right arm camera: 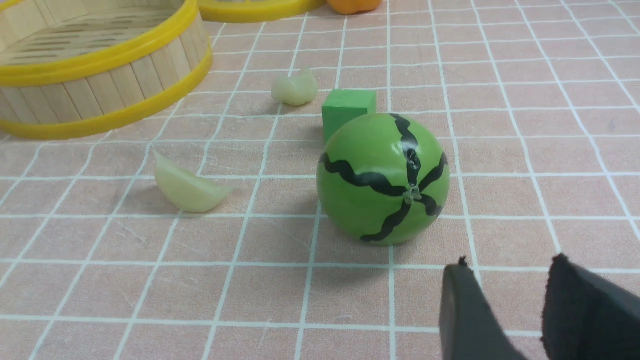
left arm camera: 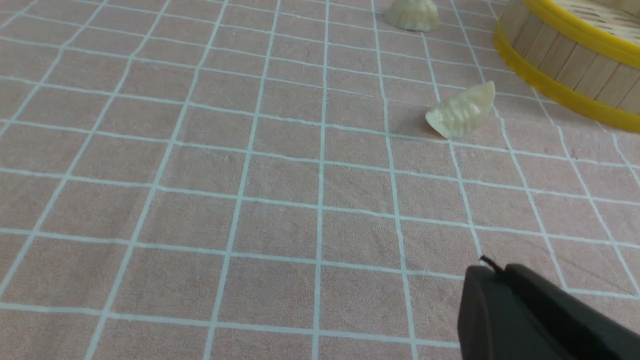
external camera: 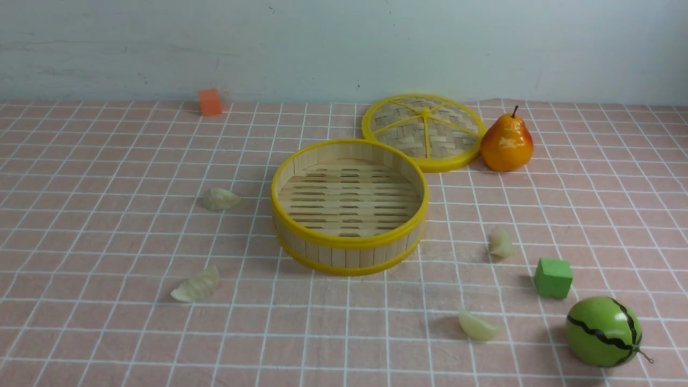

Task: Put the dumplings into the steamer on the table with the pink tablecloth.
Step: 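Reach for and grasp a dumpling on the table with the left gripper, then place the dumpling into the bamboo steamer basket with the left gripper, then reach for and grasp a dumpling on the table with the left gripper, then place the dumpling into the bamboo steamer basket with the left gripper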

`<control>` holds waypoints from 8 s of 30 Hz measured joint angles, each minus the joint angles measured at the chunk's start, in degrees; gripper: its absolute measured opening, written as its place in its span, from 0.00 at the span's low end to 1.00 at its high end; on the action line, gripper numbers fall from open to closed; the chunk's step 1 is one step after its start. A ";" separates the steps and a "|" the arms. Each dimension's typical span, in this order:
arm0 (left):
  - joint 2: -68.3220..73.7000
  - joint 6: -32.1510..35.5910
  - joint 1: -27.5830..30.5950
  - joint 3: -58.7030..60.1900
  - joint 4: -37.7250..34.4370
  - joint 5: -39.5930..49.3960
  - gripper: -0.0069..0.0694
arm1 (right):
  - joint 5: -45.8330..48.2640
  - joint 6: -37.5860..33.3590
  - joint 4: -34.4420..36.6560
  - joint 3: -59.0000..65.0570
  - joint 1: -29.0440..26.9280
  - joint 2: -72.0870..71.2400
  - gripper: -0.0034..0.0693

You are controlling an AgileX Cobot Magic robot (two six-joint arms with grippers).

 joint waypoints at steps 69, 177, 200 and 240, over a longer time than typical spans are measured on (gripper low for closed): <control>27.12 -11.53 0.00 -20.30 -5.11 -27.88 0.07 | -32.23 -0.62 -3.21 -20.11 0.00 35.71 0.03; 111.51 -0.76 -15.60 -109.55 7.97 47.46 0.54 | 8.21 -9.02 4.16 -41.11 20.71 72.68 0.09; 111.69 0.23 -14.24 -73.45 15.48 14.85 0.64 | 6.47 -9.09 5.33 -41.11 20.71 72.68 0.09; 121.09 1.68 -22.00 -98.31 0.36 11.59 0.56 | 14.94 -6.93 4.60 -46.36 19.91 73.99 0.17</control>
